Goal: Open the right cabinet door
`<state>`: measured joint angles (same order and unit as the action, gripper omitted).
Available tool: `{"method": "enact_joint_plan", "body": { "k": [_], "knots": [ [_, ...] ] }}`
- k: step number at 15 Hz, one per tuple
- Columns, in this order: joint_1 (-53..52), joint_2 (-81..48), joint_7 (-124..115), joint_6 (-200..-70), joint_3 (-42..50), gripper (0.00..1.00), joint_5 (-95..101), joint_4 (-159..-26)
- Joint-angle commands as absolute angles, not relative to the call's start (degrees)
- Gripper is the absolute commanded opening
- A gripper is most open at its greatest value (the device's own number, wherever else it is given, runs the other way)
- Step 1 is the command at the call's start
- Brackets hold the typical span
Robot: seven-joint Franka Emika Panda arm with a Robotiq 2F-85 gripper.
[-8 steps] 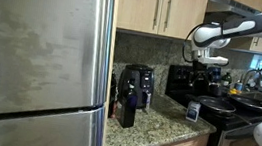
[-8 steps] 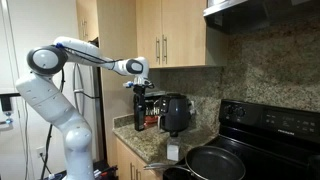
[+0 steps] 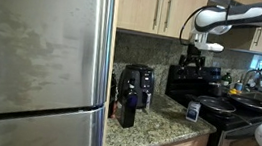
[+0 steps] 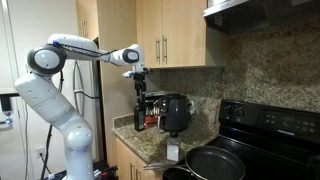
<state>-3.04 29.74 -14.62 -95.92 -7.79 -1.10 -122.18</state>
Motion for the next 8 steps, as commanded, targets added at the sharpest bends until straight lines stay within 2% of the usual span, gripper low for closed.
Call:
{"method": "enact_joint_plan", "body": {
  "k": [1,2,3,7,8],
  "knots": [
    [-3.23,32.85,-16.32,-94.91,-7.46,1.0,-4.1,-112.82],
    [-2.78,33.41,-18.17,-94.43,-7.69,1.0,-4.97,-109.64],
    [-2.72,32.69,-16.15,-95.67,-8.05,1.0,-3.44,-113.89],
    [-3.41,35.01,-16.82,-95.53,-8.85,1.0,-5.06,-110.99],
    [-3.53,35.09,-15.59,-98.76,-9.97,1.0,-3.37,-110.11]
  ]
}}
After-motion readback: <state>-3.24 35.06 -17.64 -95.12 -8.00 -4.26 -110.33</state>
